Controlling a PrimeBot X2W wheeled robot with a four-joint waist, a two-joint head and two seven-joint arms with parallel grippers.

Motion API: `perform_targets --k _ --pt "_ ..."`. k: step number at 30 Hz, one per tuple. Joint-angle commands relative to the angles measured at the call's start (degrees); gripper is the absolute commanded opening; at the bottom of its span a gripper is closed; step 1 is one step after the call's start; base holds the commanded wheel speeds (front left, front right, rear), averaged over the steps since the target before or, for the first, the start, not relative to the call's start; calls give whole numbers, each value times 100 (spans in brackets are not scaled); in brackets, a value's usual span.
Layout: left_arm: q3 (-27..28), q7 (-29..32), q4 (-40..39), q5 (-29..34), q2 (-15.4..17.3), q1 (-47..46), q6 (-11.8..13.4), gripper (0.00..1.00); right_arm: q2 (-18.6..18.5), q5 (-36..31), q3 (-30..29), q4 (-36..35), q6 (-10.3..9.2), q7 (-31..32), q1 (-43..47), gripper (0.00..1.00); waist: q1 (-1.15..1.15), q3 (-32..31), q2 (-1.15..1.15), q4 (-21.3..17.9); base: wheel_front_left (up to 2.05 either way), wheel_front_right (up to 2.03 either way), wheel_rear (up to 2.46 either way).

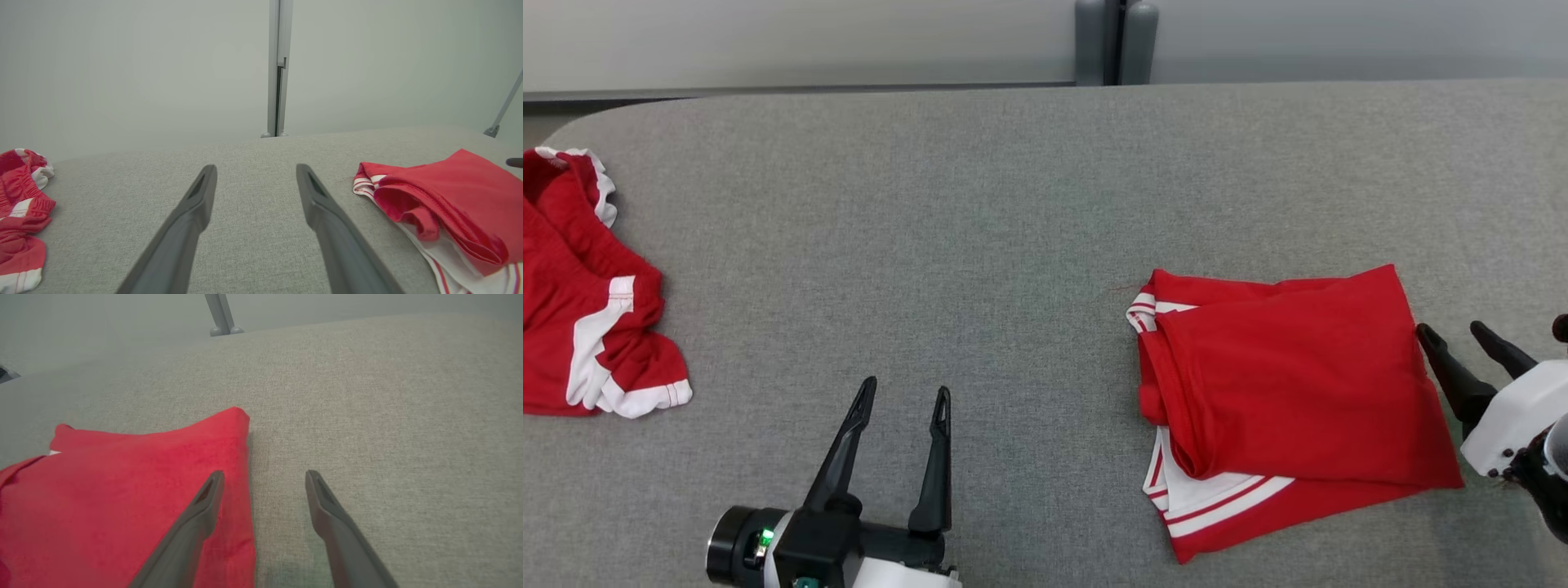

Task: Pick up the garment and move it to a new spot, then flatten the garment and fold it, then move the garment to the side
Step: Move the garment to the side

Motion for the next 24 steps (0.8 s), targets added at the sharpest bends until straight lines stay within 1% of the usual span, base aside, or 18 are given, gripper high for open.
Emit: perform_targets --k 1,4,7,8,9,10,13,19,24 --pt "-13 -11 -50 -9 16 -133 22 100 -75 137 124 -14 1 130 -97 100 0 237 0 129 0 0 0" --pt "-54 -11 -179 -10 15 -226 55 100 -345 447 353 -112 1 437 -173 100 0 395 0 172 0 0 0" --pt "-61 -11 -253 -18 15 -325 99 100 -482 601 587 -168 1 661 -274 100 0 600 0 174 0 0 0" --pt "-81 -11 -302 -89 14 -378 79 100 -505 552 673 -146 1 664 -333 86 0 665 0 169 0 0 0" --pt "-97 -11 -362 -135 13 -421 52 100 -497 526 710 -113 0 604 -403 36 0 730 0 161 0 0 0" --pt "-118 -11 -430 -154 14 -469 22 100 -473 521 742 -73 0 558 -463 0 0 788 0 149 0 0 0" --pt "-161 -11 -629 -91 16 -593 -52 100 -526 367 749 8 -7 228 -813 0 0 969 0 75 0 0 0" --pt "-217 -10 -879 263 16 -871 -204 100 -748 80 660 243 -6 -262 -1557 0 0 1395 0 -254 0 0 0" --pt "-182 -9 -961 494 101 -1041 -299 100 -1111 -96 461 502 -6 -499 -2045 0 0 1756 0 -603 0 0 0"
